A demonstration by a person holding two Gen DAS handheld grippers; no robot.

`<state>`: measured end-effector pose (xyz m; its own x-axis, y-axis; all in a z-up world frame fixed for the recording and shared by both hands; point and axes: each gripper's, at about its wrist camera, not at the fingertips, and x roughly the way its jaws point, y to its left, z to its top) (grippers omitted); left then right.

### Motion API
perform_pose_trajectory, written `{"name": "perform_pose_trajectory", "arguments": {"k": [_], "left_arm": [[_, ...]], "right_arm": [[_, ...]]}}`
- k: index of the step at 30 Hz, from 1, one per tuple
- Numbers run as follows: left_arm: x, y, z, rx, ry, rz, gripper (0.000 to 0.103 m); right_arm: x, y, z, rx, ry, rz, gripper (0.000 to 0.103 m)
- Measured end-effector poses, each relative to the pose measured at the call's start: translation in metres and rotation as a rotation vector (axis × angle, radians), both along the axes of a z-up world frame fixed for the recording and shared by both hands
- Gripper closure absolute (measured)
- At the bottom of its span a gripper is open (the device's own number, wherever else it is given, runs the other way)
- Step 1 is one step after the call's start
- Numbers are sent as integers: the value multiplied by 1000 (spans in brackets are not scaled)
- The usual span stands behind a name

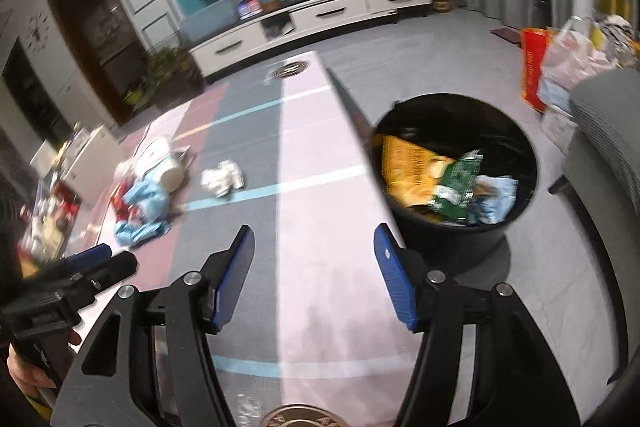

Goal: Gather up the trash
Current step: 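Move both open tools back from the bin toward the trash pile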

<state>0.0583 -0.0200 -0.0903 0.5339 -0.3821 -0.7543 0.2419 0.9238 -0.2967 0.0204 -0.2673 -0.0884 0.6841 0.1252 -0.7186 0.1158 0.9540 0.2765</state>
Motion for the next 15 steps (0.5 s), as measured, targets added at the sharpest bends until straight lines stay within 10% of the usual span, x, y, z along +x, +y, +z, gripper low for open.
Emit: {"name": "perform_pose_trajectory", "arguments": {"k": [5,15], "left_arm": [[-16,93,15,-285,-124,205,3],[4,126,-15,-14,-55,153,3]], "right_arm": [[9,36,-1,-20,8,89,41],[25,79,-18,-39,51,201,41]]}}
